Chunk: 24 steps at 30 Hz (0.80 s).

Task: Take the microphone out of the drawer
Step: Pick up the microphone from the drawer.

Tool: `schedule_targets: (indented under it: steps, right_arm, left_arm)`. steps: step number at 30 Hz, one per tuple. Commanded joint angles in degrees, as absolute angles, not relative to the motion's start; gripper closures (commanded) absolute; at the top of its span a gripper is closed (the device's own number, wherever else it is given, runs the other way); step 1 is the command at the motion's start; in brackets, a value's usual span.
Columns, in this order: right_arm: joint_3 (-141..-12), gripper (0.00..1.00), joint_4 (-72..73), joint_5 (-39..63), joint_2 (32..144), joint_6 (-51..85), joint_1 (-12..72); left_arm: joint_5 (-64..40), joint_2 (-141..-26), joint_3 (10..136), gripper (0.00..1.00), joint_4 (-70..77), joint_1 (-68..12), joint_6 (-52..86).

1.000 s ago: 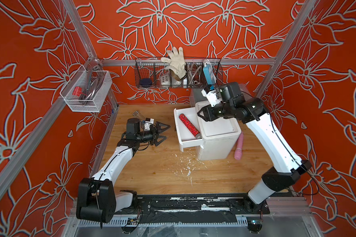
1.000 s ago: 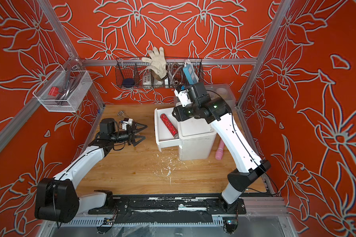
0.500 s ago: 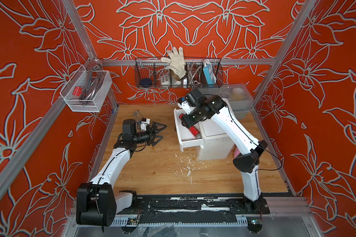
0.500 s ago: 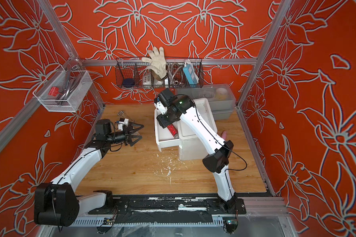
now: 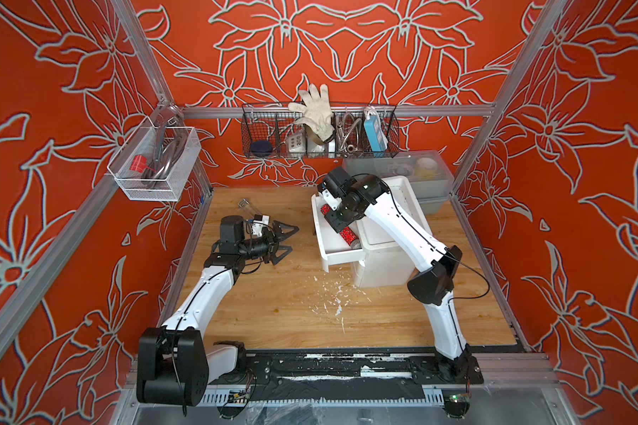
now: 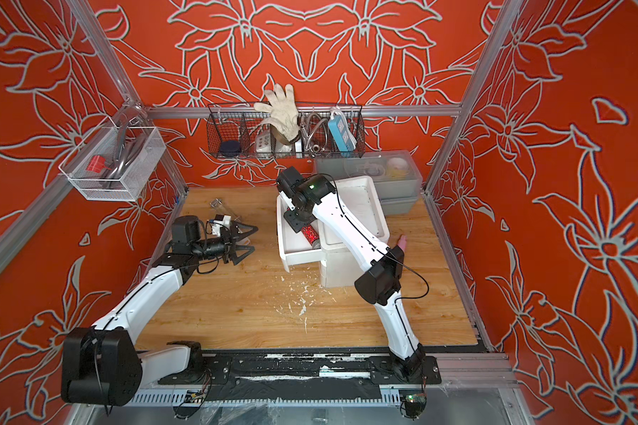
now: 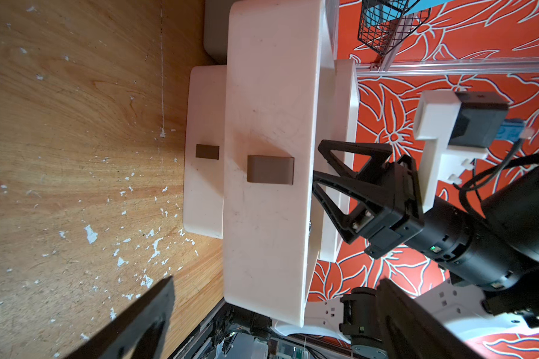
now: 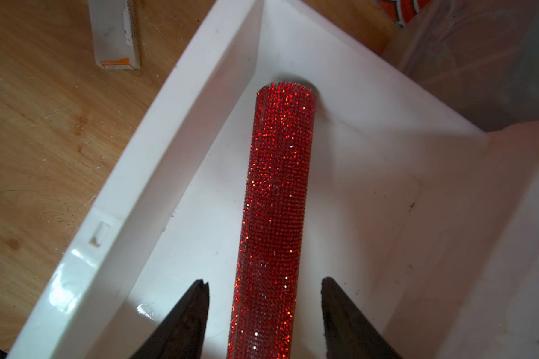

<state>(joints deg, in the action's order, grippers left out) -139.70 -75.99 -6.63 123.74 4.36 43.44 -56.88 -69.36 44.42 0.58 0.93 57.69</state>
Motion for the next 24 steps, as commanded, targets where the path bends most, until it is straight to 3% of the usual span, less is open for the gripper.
schedule_targets:
  steps: [1,16,24]
  right_arm:
    - [-138.83,0.38,-76.76,-8.61,126.02,3.52,43.70]
    - [-136.31,0.41,-76.59,-9.45,129.27,3.34,43.71]
    - [-135.26,0.62,-75.40,-9.23,128.64,3.60,43.60]
  left_arm:
    - [-58.05,-68.78,43.86,0.00,1.93,1.32,57.13]
    - [-58.09,-68.78,43.81,0.00,2.37,1.37,57.47]
    - [-58.26,-69.00,44.14,0.00,2.55,1.32,57.63]
